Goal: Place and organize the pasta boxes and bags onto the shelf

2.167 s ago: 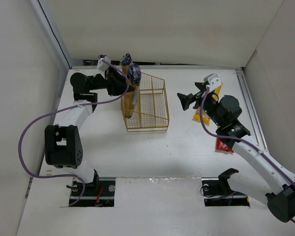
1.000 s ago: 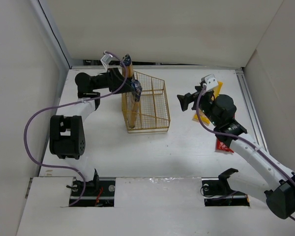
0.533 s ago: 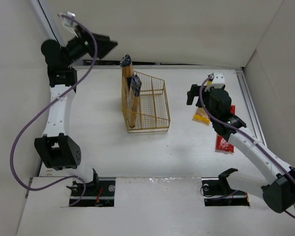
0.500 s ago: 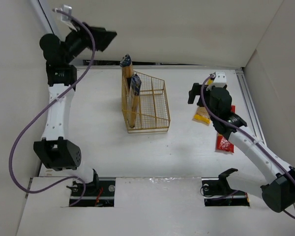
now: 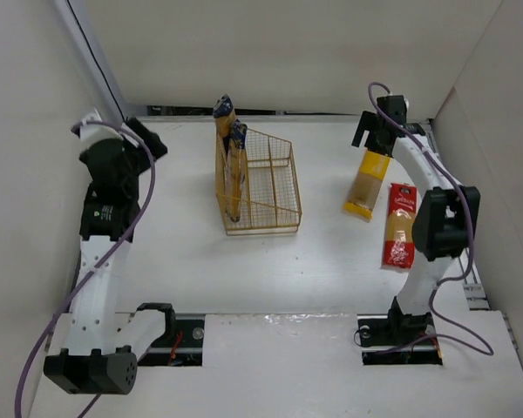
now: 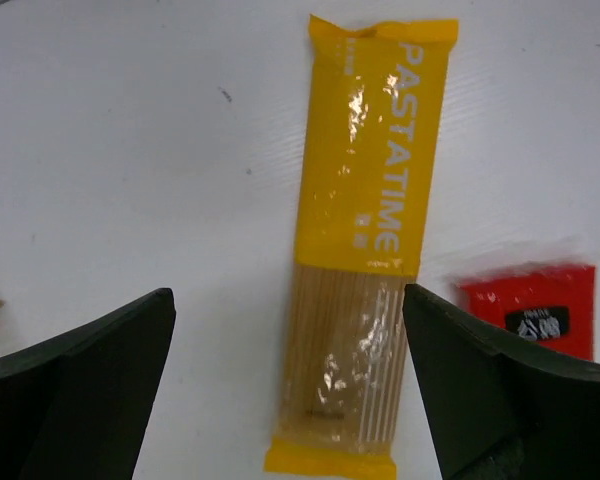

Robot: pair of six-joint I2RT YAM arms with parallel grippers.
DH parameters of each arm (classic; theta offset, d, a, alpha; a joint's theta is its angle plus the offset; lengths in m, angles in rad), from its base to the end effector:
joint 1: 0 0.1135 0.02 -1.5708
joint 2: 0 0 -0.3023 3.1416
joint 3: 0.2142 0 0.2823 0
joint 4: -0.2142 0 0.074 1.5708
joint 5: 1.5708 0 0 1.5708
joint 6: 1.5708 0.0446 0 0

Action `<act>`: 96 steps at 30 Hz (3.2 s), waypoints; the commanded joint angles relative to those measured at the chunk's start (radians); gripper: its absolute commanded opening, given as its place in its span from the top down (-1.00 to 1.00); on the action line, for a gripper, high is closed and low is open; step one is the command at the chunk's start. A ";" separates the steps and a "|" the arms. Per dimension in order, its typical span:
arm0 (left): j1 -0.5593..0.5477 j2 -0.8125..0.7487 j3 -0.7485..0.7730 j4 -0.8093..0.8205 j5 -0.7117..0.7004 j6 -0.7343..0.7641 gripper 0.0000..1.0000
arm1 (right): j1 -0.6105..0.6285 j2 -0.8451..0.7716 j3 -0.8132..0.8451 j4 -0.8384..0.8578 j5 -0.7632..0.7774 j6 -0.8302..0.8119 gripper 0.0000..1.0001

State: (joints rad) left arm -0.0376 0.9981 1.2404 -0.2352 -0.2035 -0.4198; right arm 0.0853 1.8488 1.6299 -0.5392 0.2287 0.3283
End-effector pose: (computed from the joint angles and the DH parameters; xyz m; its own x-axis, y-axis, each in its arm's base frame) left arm 0.2274 0.0005 0.4928 0.0738 -0.4022 -0.9126 -0.1479 0.9005 -0.4089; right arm 0.4697 0.0300 0.3221 -0.6223 0.2620 -0.7376 0.2976 0.9508 0.0866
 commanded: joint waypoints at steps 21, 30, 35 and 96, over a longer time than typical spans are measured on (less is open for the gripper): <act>-0.004 -0.102 -0.269 0.008 -0.020 -0.180 -1.00 | -0.130 0.474 0.453 -0.277 0.081 0.023 -1.00; -0.004 -0.093 -0.289 0.017 -0.002 -0.171 -1.00 | -0.130 0.549 0.472 -0.277 0.029 -0.067 -1.00; -0.004 -0.093 -0.289 0.017 -0.002 -0.171 -1.00 | -0.130 0.567 0.498 -0.292 0.008 -0.067 -0.91; -0.013 -0.219 -0.417 0.155 0.176 -0.224 -1.00 | 0.435 0.104 0.032 1.173 -0.868 -0.253 0.37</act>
State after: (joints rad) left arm -0.0463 0.7956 0.8276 -0.1318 -0.0414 -0.6376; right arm 0.4915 2.0125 1.6638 0.4583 -0.6018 0.0792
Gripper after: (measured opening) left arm 1.000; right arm 0.337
